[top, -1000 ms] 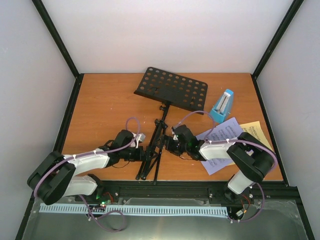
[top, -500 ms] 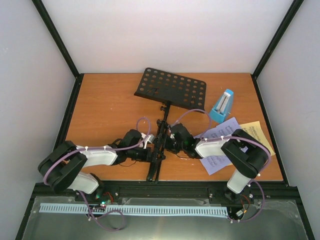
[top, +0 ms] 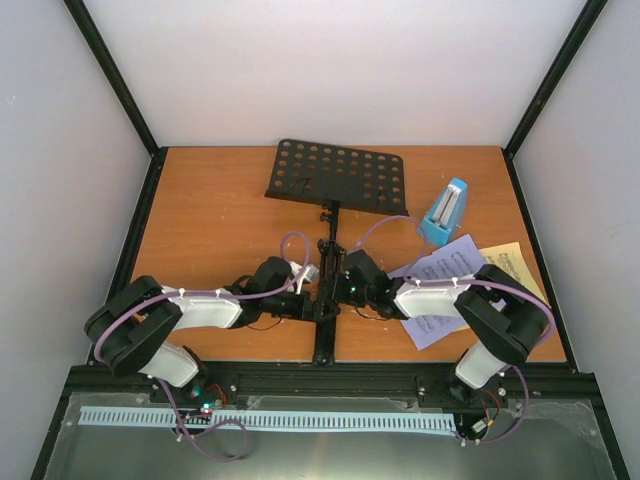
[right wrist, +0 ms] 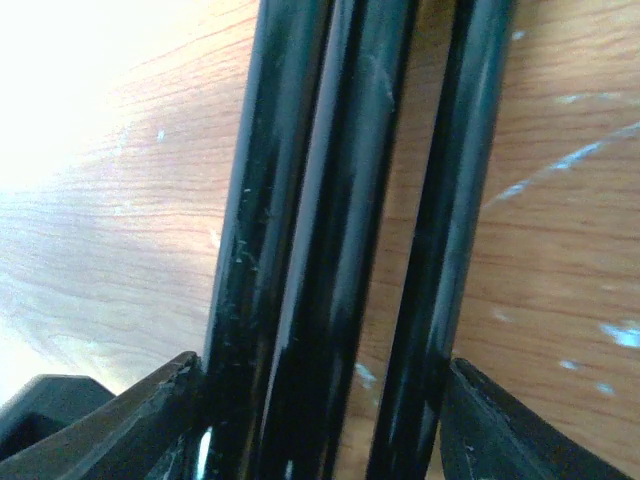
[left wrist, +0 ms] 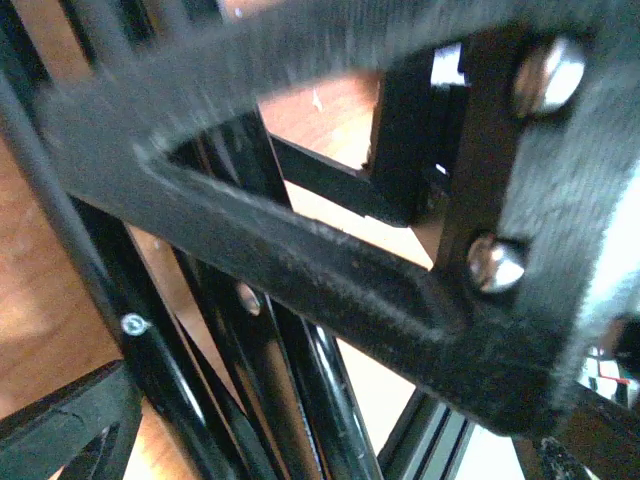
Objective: Pack up the instrument practice props
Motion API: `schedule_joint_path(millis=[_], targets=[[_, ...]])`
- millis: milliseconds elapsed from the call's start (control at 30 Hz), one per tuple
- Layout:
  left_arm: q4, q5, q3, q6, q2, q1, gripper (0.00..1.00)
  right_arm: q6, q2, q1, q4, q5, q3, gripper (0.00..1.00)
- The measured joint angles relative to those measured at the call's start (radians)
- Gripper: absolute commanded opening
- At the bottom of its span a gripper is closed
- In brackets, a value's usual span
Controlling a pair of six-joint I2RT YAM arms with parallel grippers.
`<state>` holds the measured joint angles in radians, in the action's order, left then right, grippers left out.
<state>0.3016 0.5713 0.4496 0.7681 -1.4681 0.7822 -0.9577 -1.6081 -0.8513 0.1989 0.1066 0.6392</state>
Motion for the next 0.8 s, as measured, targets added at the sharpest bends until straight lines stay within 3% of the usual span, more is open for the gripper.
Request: schedule_joint_path(millis=[67,167,400,567,700,800], targets=[[-0.011,-0.033,0.007,-0.004,0.016,0.000,0.99,0.011,0.021,-0.001,-0.022,-0.032,-0.011,0.85],[-0.042,-0.078,0.016,-0.024,0.051,0.000,0.99,0.036,0.064,-0.001,-0.066,-0.087,-0.022,0.94],[-0.134,-0.162,0.070,-0.065,0.152,-0.005,0.99,0.106,0.243,-0.003,-0.181,-0.217,-0.025,1.00],[-0.233,-0.129,0.262,-0.166,0.157,-0.026,0.99,0.205,0.433,0.030,-0.258,-0.340,0.017,1.00],[-0.246,-0.063,0.442,-0.237,0.121,-0.075,0.99,0.326,0.528,0.145,-0.318,-0.351,0.120,1.00],[-0.248,-0.095,0.529,-0.264,0.122,-0.201,0.99,0.439,0.603,0.316,-0.394,-0.323,0.172,1.00]])
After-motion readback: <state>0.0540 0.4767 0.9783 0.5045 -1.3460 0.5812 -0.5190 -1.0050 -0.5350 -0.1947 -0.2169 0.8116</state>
